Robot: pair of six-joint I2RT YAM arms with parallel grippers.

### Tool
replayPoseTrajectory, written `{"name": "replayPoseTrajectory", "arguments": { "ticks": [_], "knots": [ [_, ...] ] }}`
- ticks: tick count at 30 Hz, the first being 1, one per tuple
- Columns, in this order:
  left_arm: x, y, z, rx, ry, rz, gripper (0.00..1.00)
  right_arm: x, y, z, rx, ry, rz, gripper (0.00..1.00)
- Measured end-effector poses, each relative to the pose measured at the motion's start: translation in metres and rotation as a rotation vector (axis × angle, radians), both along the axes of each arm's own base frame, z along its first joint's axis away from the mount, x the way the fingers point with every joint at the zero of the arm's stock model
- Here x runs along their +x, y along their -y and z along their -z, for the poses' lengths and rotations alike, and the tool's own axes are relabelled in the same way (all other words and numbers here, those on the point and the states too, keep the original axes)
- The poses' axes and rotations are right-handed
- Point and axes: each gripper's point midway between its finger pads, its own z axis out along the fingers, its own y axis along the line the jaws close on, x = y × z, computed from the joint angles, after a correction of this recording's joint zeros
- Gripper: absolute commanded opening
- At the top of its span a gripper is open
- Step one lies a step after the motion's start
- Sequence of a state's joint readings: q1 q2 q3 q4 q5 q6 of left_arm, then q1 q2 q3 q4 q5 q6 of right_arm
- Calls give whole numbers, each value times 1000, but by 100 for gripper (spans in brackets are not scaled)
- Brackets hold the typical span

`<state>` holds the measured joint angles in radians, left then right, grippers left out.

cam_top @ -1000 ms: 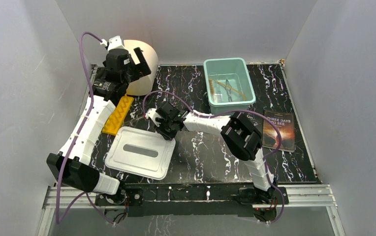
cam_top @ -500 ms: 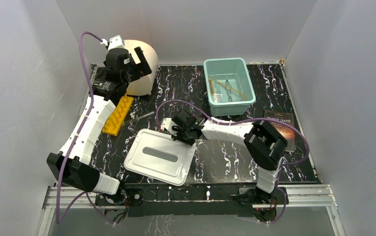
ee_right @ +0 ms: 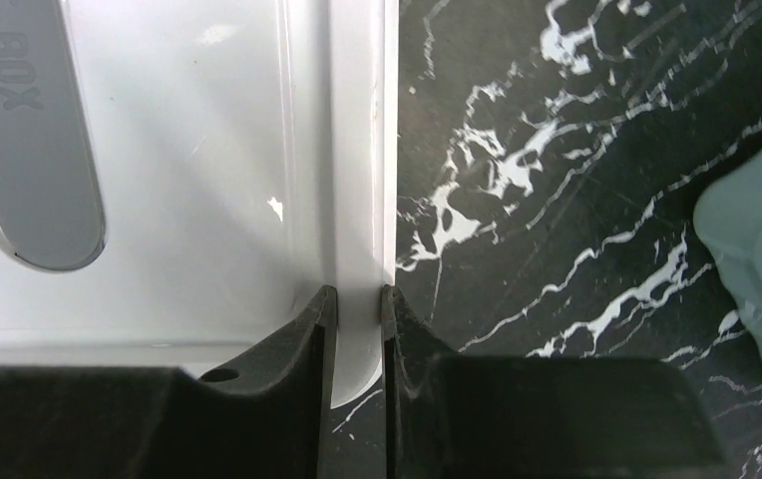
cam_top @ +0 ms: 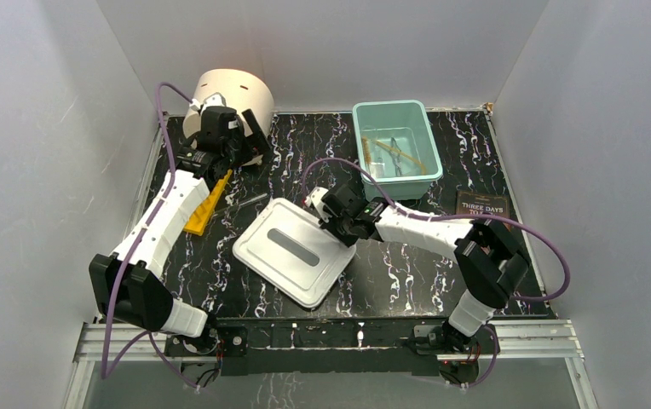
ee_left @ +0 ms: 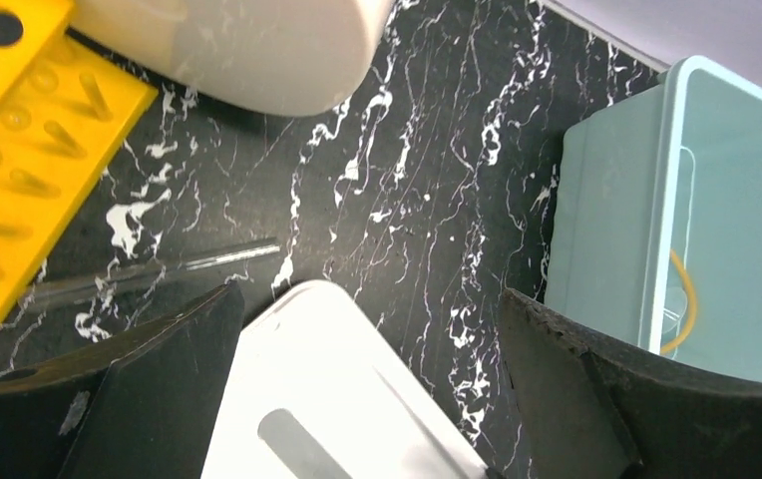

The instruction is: Organize the chemistry lab equipment

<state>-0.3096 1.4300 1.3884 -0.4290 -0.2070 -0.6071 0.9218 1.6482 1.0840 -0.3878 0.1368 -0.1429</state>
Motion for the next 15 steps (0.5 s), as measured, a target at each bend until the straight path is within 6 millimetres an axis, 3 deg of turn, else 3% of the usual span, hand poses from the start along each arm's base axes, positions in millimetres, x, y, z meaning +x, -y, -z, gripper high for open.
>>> {"name": "replayPoseTrajectory", "arguments": {
  "ticks": [4, 7, 12, 15],
  "knots": [
    [-12, 3, 17, -36, -69, -6, 95, 0, 11, 2, 31, -30, 86, 0],
    [-33, 6, 41, -82, -147, -6, 93, -9, 21, 9, 40, -77, 126, 0],
    [-93, 3, 100, -135, -354, -26, 92, -12, 28, 15, 67, -147, 164, 0],
    [-119, 0, 119, -143, -449, -44, 92, -8, 32, 13, 107, -191, 194, 0]
  ]
}}
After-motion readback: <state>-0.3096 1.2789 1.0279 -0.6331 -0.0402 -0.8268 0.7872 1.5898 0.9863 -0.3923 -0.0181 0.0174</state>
